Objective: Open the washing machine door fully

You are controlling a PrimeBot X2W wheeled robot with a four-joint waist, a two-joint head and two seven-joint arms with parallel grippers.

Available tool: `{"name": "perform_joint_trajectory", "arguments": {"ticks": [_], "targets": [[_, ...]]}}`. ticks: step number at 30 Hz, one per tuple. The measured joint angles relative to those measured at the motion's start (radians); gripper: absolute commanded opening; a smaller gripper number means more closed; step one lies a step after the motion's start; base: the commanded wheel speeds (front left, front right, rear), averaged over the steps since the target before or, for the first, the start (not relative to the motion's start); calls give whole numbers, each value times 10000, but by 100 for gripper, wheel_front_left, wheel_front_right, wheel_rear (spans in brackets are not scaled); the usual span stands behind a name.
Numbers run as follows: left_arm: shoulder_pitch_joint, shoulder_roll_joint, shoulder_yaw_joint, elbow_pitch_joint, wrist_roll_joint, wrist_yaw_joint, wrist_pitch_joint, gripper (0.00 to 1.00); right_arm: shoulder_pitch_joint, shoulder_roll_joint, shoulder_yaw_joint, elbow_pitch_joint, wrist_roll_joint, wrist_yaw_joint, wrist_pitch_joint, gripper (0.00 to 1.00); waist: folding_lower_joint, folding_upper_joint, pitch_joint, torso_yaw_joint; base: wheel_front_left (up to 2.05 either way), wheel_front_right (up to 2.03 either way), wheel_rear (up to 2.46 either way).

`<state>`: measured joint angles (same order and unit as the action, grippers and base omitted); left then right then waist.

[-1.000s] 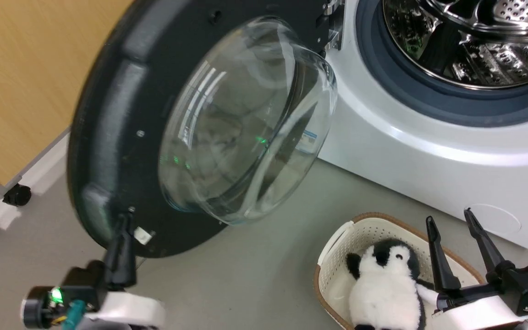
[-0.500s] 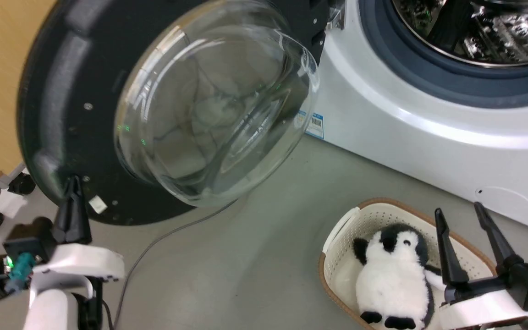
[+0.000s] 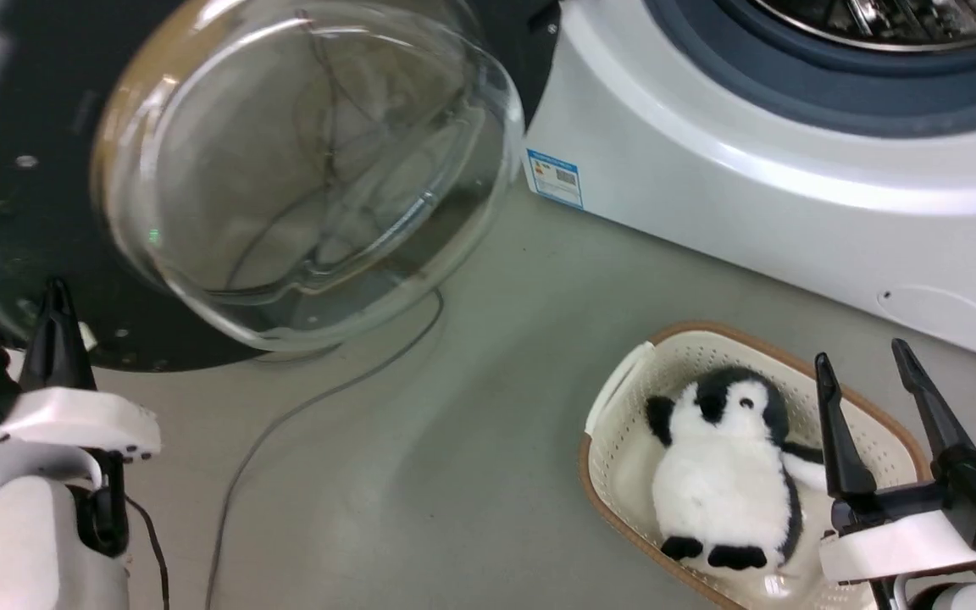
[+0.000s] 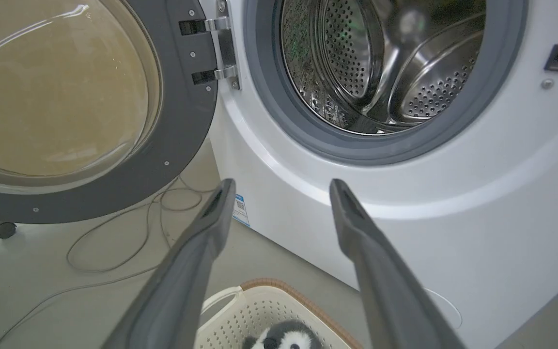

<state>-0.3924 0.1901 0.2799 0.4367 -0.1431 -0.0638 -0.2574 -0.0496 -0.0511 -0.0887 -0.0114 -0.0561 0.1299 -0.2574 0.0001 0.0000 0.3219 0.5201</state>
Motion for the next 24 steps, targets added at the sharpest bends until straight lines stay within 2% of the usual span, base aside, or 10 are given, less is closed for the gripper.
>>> {"name": "perform_joint_trajectory", "arguments": {"ticks": [17,24], "targets": [[-1306,324,1555,1338,146,-10,0,0,-236,-27,29,-17,-140,0,0,100,1,1,701,-632,0,0,0],[-1359,140,1816,1325,362,-15,0,0,-336,-27,2,-13,-138,0,0,100,0,0,558,-735,0,0,0]]}}
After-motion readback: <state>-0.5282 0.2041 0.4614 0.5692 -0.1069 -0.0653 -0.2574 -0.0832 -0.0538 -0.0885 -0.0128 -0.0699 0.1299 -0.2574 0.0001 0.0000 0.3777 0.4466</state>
